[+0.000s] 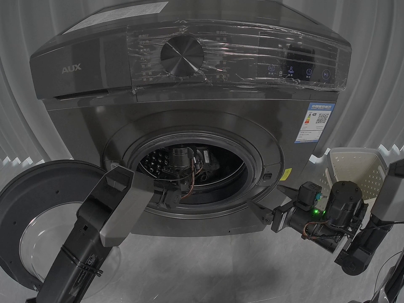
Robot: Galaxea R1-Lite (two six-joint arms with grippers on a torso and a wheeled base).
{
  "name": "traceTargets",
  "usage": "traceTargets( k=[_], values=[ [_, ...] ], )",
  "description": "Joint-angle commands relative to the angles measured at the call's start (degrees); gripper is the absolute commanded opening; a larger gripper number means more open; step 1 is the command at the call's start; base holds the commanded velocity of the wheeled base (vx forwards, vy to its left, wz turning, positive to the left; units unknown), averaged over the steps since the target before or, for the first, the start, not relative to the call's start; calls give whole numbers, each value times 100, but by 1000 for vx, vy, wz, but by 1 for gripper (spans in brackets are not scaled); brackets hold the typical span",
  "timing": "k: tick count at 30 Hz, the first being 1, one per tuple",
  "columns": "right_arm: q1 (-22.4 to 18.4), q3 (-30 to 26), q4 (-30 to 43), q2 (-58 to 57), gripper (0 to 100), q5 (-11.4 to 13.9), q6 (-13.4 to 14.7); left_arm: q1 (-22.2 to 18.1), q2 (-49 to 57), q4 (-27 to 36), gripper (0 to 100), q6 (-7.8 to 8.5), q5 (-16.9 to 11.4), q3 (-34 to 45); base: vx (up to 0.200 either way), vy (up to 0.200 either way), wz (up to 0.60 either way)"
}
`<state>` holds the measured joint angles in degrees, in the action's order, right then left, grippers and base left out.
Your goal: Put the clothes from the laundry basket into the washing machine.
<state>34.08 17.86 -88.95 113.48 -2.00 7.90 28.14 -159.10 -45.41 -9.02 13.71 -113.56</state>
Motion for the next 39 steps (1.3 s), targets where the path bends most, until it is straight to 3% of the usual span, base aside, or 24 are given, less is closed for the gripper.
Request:
traceTargets(
  k=[1,5,6,14,17,28,29,32,37,38,39],
  values=[
    [2,-2,-25,7,100,-2,1,-63,-183,-12,0,-3,0,-104,0,0,0],
    [2,-11,-25,-2,100,-2,1,-89,-183,-12,0,6,0,-104,0,0,0],
    [-7,-11,-25,-2,100,7,1,-80,-183,-12,100,6,0,-104,0,0,0],
    [-7,-19,-25,-2,100,7,1,-10,-60,-38,100,-38,0,-104,0,0,0],
    [-7,-19,-25,-10,100,7,1,52,248,-56,100,-47,8,325,0,0,0],
    [-16,-54,-25,-72,100,-2,1,720,2181,-592,100,-56,17,3850,0,0,0],
    [-25,-63,-25,-81,100,-2,1,843,2348,-785,100,-47,149,4272,0,0,0],
    [-16,-142,-25,-89,100,-2,1,957,2586,-1102,100,-12,422,4755,0,0,0],
    [-16,-178,-25,-107,100,-2,10,1080,2972,-1269,100,-12,430,5361,0,0,0],
    [-16,-230,-25,-195,100,-2,10,1203,3306,-1418,100,-38,430,5924,0,0,0],
    [-16,-230,-25,-195,100,-2,10,1212,3324,-1427,100,-38,430,5950,0,0,0]
  ],
)
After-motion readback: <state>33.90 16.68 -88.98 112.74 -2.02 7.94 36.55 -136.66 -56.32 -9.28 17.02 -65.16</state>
